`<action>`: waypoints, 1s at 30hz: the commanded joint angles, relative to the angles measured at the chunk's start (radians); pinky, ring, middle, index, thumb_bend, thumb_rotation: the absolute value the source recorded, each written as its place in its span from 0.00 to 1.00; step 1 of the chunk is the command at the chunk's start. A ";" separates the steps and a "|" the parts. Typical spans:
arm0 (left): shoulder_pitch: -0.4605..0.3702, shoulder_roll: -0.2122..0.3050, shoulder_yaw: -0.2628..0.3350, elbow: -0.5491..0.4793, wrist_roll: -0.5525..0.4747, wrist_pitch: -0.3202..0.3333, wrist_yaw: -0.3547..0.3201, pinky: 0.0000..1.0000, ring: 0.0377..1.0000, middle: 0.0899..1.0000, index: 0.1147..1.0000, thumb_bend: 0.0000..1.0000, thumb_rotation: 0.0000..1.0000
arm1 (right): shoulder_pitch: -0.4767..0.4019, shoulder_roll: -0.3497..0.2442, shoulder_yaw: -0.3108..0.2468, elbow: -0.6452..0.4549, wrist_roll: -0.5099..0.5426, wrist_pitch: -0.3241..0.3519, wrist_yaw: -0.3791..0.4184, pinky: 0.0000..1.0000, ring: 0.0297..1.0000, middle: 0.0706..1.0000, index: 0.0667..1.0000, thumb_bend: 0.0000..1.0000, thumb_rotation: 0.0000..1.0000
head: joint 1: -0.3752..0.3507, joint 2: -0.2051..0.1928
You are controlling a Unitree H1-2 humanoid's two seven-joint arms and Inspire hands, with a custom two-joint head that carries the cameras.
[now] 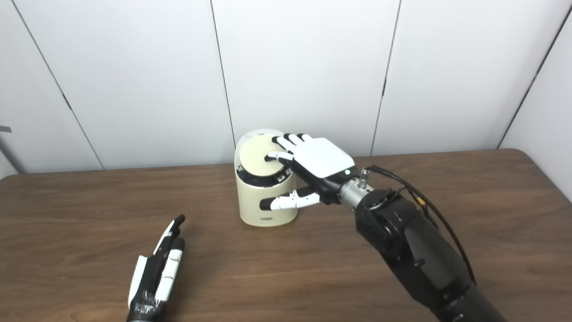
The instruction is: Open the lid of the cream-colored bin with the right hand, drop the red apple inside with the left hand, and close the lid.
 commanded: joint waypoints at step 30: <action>0.028 -0.034 -0.021 0.016 -0.035 0.027 0.011 0.97 0.99 0.99 0.97 0.56 0.94 | -0.026 0.008 0.033 -0.027 -0.049 -0.013 0.123 1.00 1.00 1.00 0.84 0.64 1.00 | -0.001 0.009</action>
